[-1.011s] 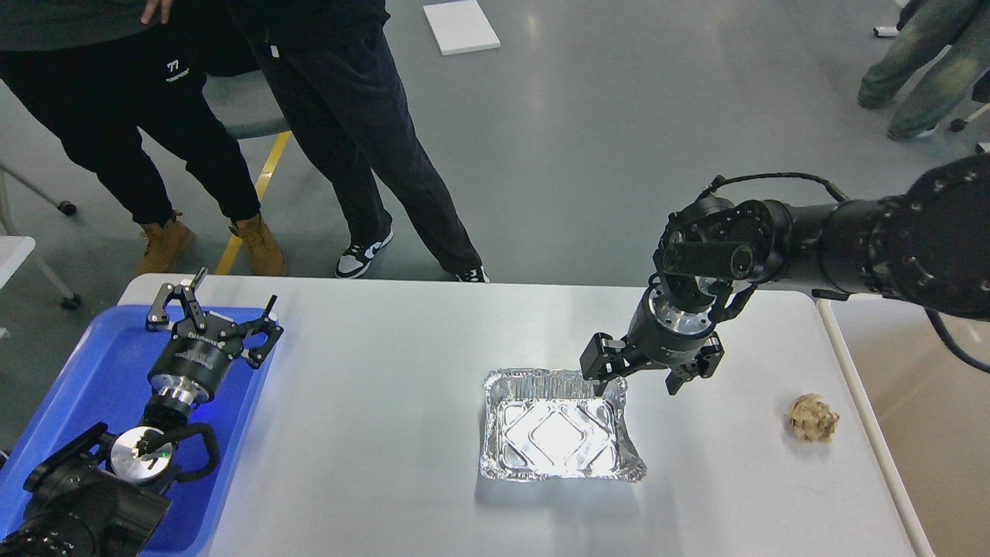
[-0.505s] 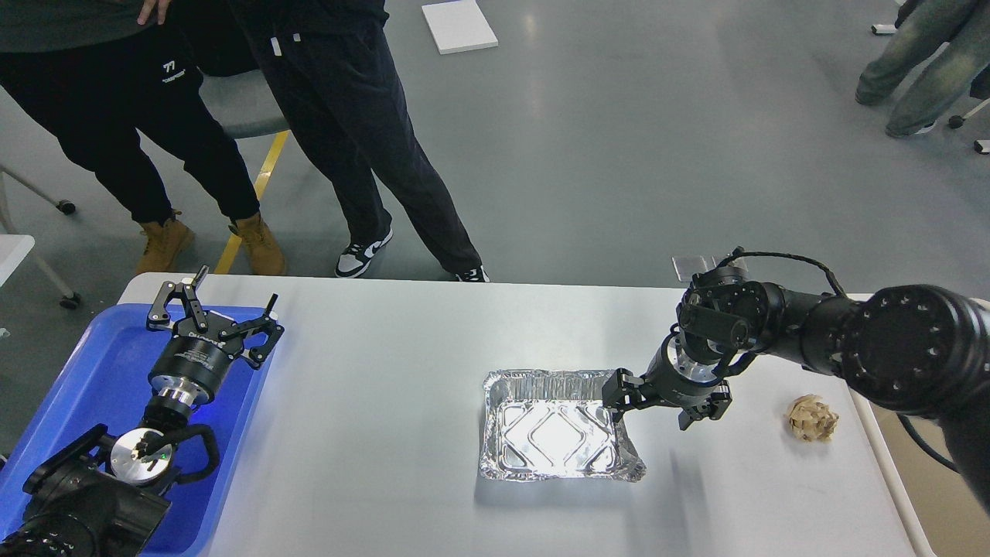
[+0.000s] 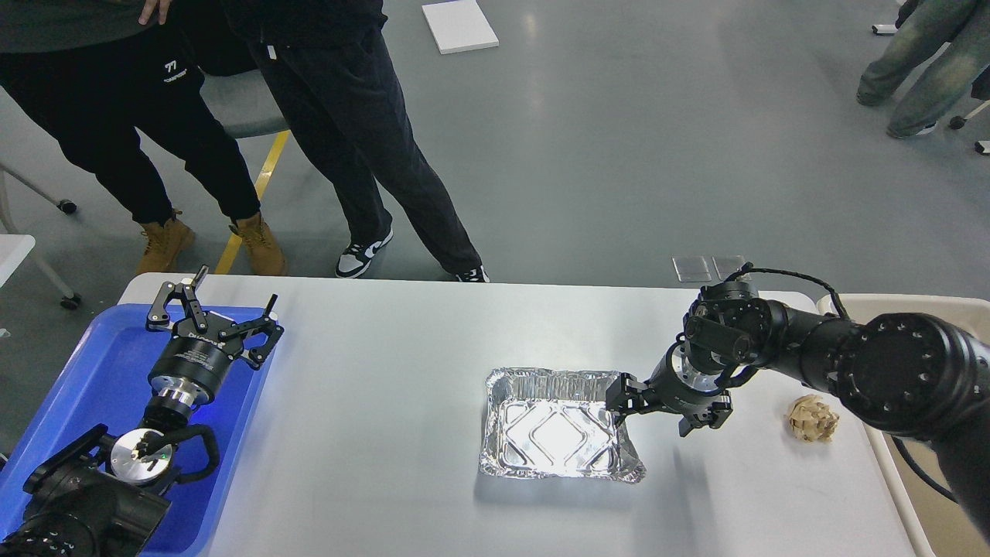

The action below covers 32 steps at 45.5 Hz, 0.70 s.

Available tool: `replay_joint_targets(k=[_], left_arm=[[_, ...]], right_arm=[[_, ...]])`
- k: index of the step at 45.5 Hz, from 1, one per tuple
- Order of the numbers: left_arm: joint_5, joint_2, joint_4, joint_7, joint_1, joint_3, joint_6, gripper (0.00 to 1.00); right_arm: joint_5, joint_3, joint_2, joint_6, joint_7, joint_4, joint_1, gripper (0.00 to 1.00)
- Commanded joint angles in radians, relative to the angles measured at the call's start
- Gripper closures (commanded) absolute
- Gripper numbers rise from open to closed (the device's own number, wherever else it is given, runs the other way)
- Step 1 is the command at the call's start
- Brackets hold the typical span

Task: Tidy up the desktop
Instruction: 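Lower the right gripper and pinch the foil tray's rim, then lift the foil tray with the right gripper off the table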

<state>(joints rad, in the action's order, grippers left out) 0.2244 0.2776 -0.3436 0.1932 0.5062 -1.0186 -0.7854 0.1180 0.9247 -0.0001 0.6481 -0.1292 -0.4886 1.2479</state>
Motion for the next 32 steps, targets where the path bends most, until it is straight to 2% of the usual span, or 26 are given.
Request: replay_joint_targets(k=[1, 13, 16, 23, 28, 32], left_arm=[[0.000, 0.000, 0.000, 0.000, 0.000, 0.000, 0.000, 0.00], [0.000, 0.000, 0.000, 0.000, 0.000, 0.000, 0.000, 0.00], [0.001, 0.000, 0.000, 0.000, 0.000, 0.000, 0.000, 0.00], [0.001, 0.000, 0.000, 0.000, 0.000, 0.000, 0.000, 0.00], [0.000, 0.000, 0.000, 0.000, 0.000, 0.000, 0.000, 0.00], [0.001, 0.000, 0.000, 0.000, 0.000, 0.000, 0.000, 0.00]], right_arm=[[0.000, -0.037, 0.000, -0.015, 0.002, 0.007, -0.010, 0.02], [0.002, -0.043, 0.000, -0.021, 0.022, 0.005, -0.019, 0.05], [0.002, -0.043, 0.000, -0.027, 0.028, 0.007, -0.028, 0.10], [0.031, -0.043, 0.000, -0.050, 0.054, 0.005, -0.044, 0.50], [0.068, -0.043, 0.000, -0.071, 0.065, 0.005, -0.059, 0.60], [0.071, -0.043, 0.000, -0.091, 0.065, 0.005, -0.071, 0.63]])
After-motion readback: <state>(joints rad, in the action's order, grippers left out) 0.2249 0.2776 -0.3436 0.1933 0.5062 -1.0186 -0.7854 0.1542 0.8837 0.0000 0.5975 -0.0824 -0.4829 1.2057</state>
